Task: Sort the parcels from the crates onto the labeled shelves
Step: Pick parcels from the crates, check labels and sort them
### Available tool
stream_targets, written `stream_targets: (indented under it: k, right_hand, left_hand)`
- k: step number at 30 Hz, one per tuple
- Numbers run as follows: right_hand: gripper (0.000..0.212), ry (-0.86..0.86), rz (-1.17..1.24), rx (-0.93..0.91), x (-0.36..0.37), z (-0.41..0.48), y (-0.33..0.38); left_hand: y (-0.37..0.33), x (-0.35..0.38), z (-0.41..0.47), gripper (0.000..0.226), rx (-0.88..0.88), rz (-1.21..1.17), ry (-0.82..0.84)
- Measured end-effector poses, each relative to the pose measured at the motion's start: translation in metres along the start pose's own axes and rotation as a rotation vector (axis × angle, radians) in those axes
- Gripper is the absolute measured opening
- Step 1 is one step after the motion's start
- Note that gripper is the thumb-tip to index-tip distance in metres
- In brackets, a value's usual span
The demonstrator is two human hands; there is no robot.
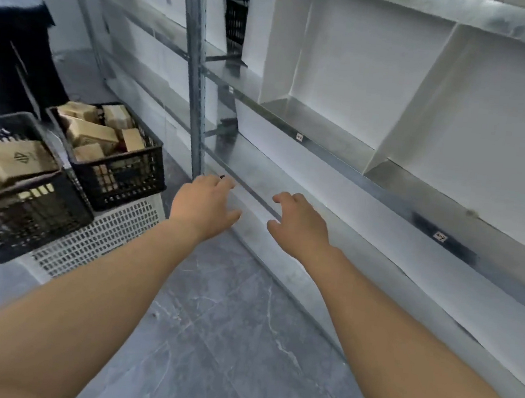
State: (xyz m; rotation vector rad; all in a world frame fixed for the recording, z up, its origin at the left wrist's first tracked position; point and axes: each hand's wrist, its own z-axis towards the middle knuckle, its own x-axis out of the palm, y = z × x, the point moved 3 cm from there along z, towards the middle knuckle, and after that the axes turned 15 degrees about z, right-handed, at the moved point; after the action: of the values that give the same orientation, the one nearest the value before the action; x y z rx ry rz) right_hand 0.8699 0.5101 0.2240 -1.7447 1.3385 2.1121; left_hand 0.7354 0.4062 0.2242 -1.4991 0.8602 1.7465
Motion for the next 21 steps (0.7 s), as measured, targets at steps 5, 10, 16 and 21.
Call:
stream_targets:
  k: [5, 10, 16, 21]
  right_hand:
    - [0.049, 0.036, -0.014, -0.129, 0.028, 0.031, 0.057]
    - [0.05, 0.101, -0.026, -0.224, 0.059, 0.06, 0.101]
    - [0.047, 0.18, -0.045, -0.347, 0.095, 0.117, 0.145]
    - [0.047, 0.232, -0.037, -0.442, 0.123, 0.184, 0.177]
  left_hand:
    - [0.061, 0.0, -0.01, 0.055, -0.112, 0.025, -0.016]
    - [0.112, 0.007, -0.01, 0.056, -0.217, 0.039, 0.0]
    - [0.169, 0.023, 0.01, 0.054, -0.352, 0.057, 0.008]
    - [0.218, 0.039, 0.049, 0.053, -0.458, 0.062, 0.015]
